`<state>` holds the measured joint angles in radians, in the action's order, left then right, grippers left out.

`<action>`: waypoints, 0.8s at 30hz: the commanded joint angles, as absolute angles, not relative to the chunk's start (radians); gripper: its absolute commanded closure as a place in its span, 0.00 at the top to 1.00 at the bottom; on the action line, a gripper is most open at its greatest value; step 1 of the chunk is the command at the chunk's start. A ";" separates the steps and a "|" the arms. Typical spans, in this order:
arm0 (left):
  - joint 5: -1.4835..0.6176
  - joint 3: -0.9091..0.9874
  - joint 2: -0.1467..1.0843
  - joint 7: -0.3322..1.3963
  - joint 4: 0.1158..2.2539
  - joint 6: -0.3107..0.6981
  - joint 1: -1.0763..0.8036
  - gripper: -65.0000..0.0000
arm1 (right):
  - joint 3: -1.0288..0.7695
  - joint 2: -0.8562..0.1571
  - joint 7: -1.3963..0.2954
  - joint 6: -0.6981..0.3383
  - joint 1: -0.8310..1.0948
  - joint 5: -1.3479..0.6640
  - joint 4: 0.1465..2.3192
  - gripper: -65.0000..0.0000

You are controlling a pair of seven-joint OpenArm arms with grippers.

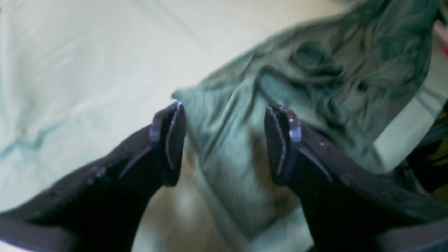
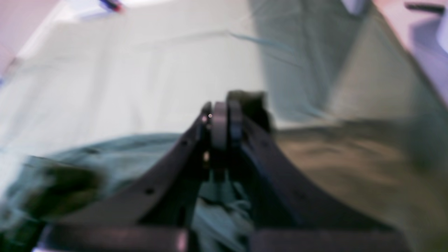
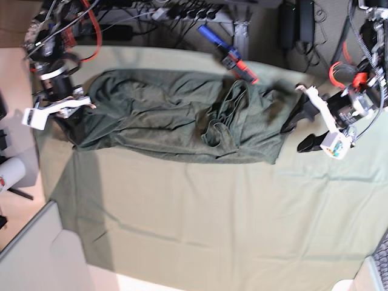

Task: Fold the T-shirt properly
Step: 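Lift the strip end with the left gripper and fold it toward the right gripper, then fold the other strip end with the right gripper onto the bundle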

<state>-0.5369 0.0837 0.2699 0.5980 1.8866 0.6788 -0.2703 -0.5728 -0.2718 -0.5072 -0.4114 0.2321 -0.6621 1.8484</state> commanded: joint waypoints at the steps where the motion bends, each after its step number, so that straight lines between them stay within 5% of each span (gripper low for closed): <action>1: -0.557 0.086 0.286 0.573 1.902 0.696 -0.270 0.60 | -0.557 -0.255 -0.483 -0.416 0.223 -0.678 1.893 0.00; 13: -0.561 0.086 0.336 0.573 1.901 0.696 -0.314 0.60 | -0.116 0.082 -0.479 -0.417 0.223 -0.550 2.014 0.00; 24: -0.607 0.086 0.336 0.582 1.901 0.697 -0.316 0.60 | 0.218 0.139 -0.369 -0.416 0.222 -0.238 1.904 0.00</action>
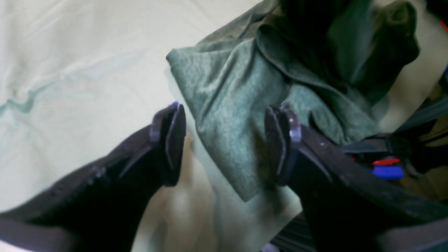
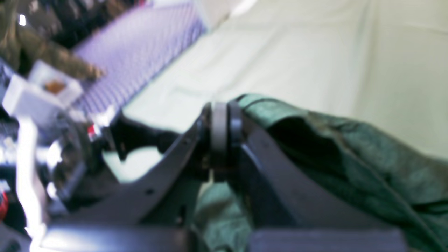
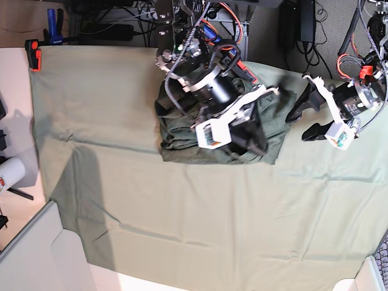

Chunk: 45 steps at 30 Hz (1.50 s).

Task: Fold the T-shirt properly
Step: 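Fold the other strip end with the right gripper onto the bundle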

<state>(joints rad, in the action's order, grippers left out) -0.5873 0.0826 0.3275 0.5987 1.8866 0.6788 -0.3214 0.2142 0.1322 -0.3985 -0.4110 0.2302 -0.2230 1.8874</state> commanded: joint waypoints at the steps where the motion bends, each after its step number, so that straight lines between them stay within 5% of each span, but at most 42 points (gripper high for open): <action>1: -0.613 0.086 0.336 0.585 1.901 0.697 -0.316 0.60 | 0.228 0.139 -0.364 -0.416 0.222 -0.233 1.888 0.13; 4: -0.629 0.086 0.336 0.593 1.901 0.698 -0.316 0.60 | 0.245 0.139 -0.326 -0.416 0.222 -0.232 1.844 0.57; 6: -0.636 0.086 0.336 0.604 1.901 0.698 -0.316 0.60 | 0.253 0.139 -0.314 -0.416 0.222 -0.232 1.834 0.65; 21: -0.715 0.086 0.395 0.633 1.902 0.698 -0.316 0.60 | 0.202 0.046 -0.484 -0.419 0.237 -0.161 2.086 0.65; 30: -0.716 0.086 0.422 0.634 1.902 0.698 -0.316 0.60 | 0.141 -0.118 -0.473 -0.416 0.342 -0.022 2.069 0.65; 42: -0.741 0.086 0.421 0.641 1.902 0.698 -0.316 0.60 | 0.144 -0.135 -0.414 -0.415 0.272 0.012 1.848 0.64; 45: -0.741 0.086 0.421 0.641 1.902 0.698 -0.316 0.60 | 0.144 -0.135 -0.408 -0.415 0.273 0.011 1.848 0.36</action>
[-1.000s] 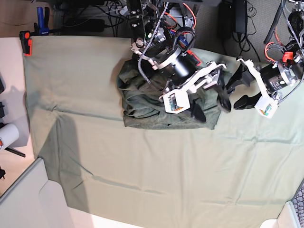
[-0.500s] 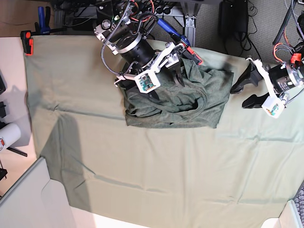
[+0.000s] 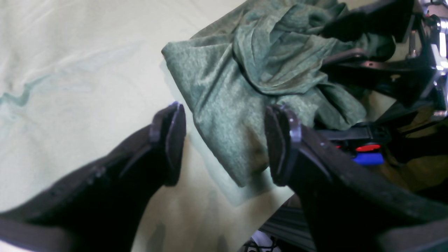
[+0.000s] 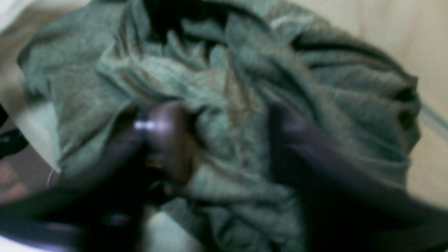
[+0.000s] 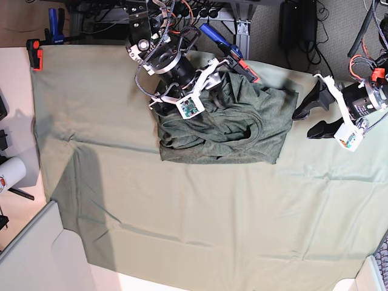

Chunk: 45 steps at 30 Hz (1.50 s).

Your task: Fold the T-shirt properly

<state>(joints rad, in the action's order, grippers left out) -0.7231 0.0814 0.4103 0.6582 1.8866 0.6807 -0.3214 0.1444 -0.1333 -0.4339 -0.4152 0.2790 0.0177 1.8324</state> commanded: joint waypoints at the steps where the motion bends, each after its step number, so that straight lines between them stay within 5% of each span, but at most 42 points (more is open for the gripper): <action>1: -0.741 0.086 0.421 0.641 1.902 0.698 -0.316 0.60 | 0.144 -0.135 -0.408 -0.415 0.273 0.011 1.848 0.23; 3: -0.740 0.086 0.421 0.641 1.902 0.698 -0.316 0.60 | 0.144 -0.135 -0.408 -0.415 0.273 0.011 1.848 0.01; 4: -0.739 0.086 0.421 0.641 1.902 0.698 -0.316 0.60 | 0.144 -0.135 -0.408 -0.415 0.273 0.009 1.848 0.00; 16: -0.730 0.086 0.434 0.642 1.902 0.698 -0.316 0.60 | 0.163 -0.056 -0.408 -0.416 0.272 -0.184 1.959 0.00; 34: -0.730 0.086 0.435 0.644 1.902 0.698 -0.316 0.60 | 0.376 -0.033 -0.408 -0.416 0.273 -0.041 1.905 0.01; 37: -0.744 0.086 0.435 0.644 1.902 0.698 -0.316 0.60 | 0.376 -0.033 -0.408 -0.416 0.273 -0.041 1.905 0.33; 39: -0.745 0.086 0.434 0.642 1.902 0.698 -0.316 0.60 | 0.376 -0.033 -0.407 -0.416 0.272 -0.044 1.905 0.46; 45: -0.791 0.086 0.434 0.625 1.903 0.698 -0.316 0.60 | 0.376 -0.032 -0.366 -0.416 0.272 -0.071 1.924 0.49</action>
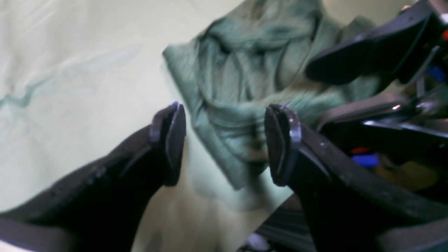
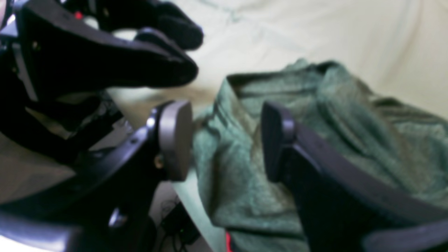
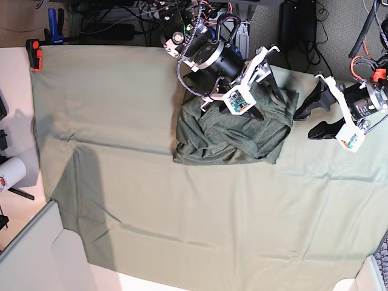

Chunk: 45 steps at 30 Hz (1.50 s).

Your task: Fold the T-shirt properly

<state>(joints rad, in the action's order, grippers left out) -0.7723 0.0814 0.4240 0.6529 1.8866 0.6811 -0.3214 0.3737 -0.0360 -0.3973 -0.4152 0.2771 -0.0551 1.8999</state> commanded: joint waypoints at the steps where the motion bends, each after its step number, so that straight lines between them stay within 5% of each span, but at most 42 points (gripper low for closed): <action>1: -0.806 0.086 0.431 0.625 1.905 0.698 -0.316 0.60 | 0.376 -0.032 -0.366 -0.416 0.272 -0.070 1.940 0.49; 8: -0.825 0.045 0.423 0.601 1.913 0.698 -0.311 0.58 | 0.275 -0.033 -0.366 -0.415 0.231 -0.025 2.034 0.49; 15: -0.710 -0.094 0.355 0.598 1.913 0.698 -0.252 0.27 | 0.080 -0.033 -0.362 -0.413 0.108 -0.054 1.947 0.48; 17: -0.701 -0.119 0.342 0.597 1.913 0.698 -0.228 0.19 | 0.065 -0.033 -0.362 -0.414 0.076 -0.070 1.890 0.38; 20: -0.702 -0.134 0.315 0.595 1.913 0.698 -0.204 0.10 | 0.066 -0.033 -0.362 -0.415 0.038 -0.070 1.792 0.06; 21: -0.699 -0.139 0.305 0.595 1.913 0.698 -0.199 0.09 | 0.067 -0.032 -0.363 -0.416 0.025 -0.076 1.765 0.00; 27: -0.633 -0.201 0.280 0.595 1.913 0.698 -0.204 0.09 | 0.099 -0.024 -0.363 -0.416 0.006 -0.126 1.687 0.06; 36: -0.574 -0.244 0.306 0.605 1.912 0.698 -0.241 0.09 | 0.252 0.017 -0.356 -0.416 -0.052 0.037 1.488 0.00; 45: -0.548 -0.242 0.403 0.606 1.909 0.698 -0.295 0.09 | 0.204 0.014 -0.327 -0.414 -0.125 0.109 1.396 0.00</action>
